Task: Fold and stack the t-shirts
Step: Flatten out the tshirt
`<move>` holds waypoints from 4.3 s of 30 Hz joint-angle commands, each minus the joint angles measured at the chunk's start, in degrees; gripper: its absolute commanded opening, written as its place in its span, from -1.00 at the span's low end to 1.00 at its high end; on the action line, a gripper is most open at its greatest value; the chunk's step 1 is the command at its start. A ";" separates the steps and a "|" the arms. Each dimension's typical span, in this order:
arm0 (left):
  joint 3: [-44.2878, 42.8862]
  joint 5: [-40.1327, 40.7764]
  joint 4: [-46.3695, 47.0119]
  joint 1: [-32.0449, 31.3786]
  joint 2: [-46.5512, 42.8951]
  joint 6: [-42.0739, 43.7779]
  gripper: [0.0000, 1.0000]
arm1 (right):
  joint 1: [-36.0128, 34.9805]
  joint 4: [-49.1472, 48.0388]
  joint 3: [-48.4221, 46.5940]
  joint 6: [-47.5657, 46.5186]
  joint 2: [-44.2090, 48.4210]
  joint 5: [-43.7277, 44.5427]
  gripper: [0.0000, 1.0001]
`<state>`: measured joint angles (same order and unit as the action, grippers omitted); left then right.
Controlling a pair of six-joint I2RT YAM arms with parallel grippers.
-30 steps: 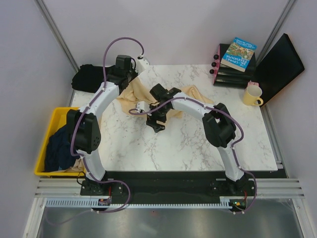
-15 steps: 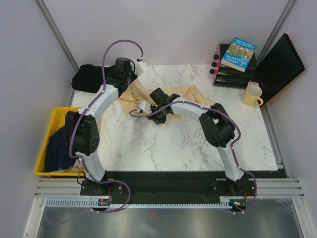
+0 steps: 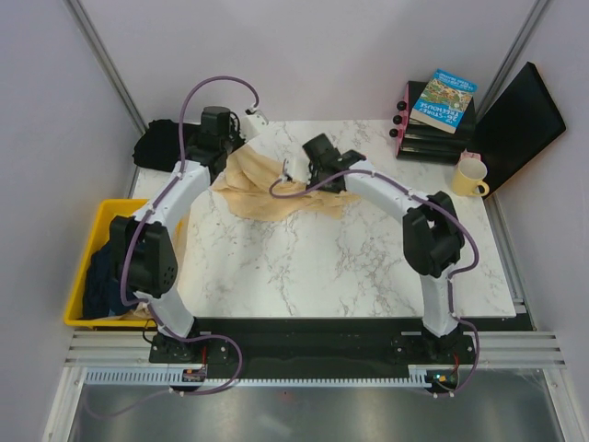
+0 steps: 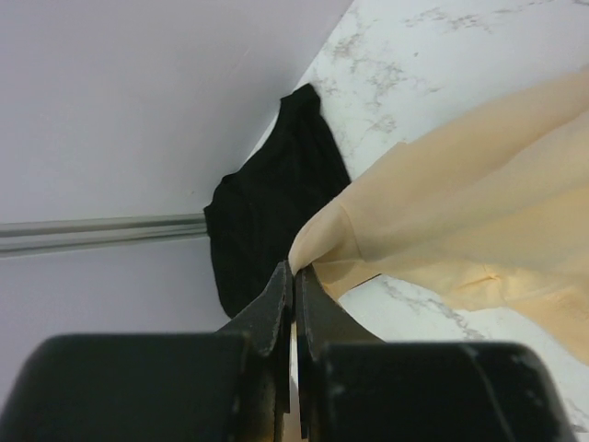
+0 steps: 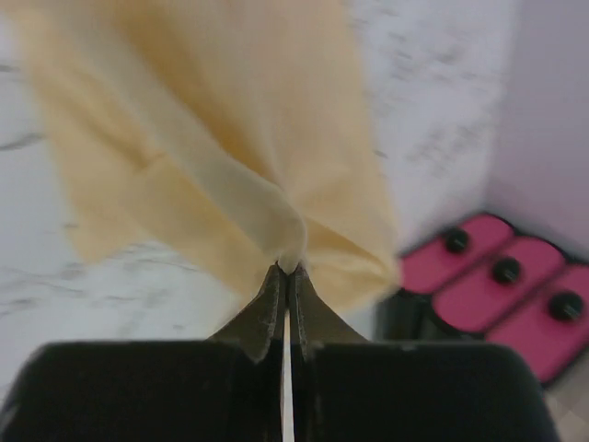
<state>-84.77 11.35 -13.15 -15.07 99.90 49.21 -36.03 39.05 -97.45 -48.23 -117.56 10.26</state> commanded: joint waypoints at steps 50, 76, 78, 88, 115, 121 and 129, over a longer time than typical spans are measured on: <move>-14.63 -46.17 -54.00 -3.12 11.54 26.20 -0.96 | 13.36 -9.17 -4.94 -11.37 5.68 7.14 -1.00; -15.44 -37.13 -35.83 1.62 8.64 14.59 0.13 | 11.86 -8.81 -2.22 -4.33 3.30 9.95 -1.00; -13.84 -35.71 -34.14 1.71 11.53 17.39 0.12 | 11.77 -8.81 -2.83 -3.72 2.95 9.95 -1.00; -21.13 -37.81 -34.05 1.18 23.66 17.85 0.11 | 11.60 -8.20 -3.80 -4.42 3.04 10.22 -1.00; -20.52 -40.01 -34.23 0.22 25.43 17.94 0.14 | 11.51 -7.06 -6.70 -5.65 0.75 9.07 -1.00; -20.70 -39.57 -34.75 -0.05 26.14 17.50 -0.02 | 11.51 -7.06 -6.44 -5.74 1.01 8.90 -1.00; -21.22 -34.75 -34.75 -0.05 24.74 15.48 -0.96 | 11.51 -7.06 -5.47 -6.09 1.89 9.51 -1.00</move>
<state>-105.54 -26.06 -47.33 -14.98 125.95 65.80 -24.27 32.14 -101.80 -53.80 -116.33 19.29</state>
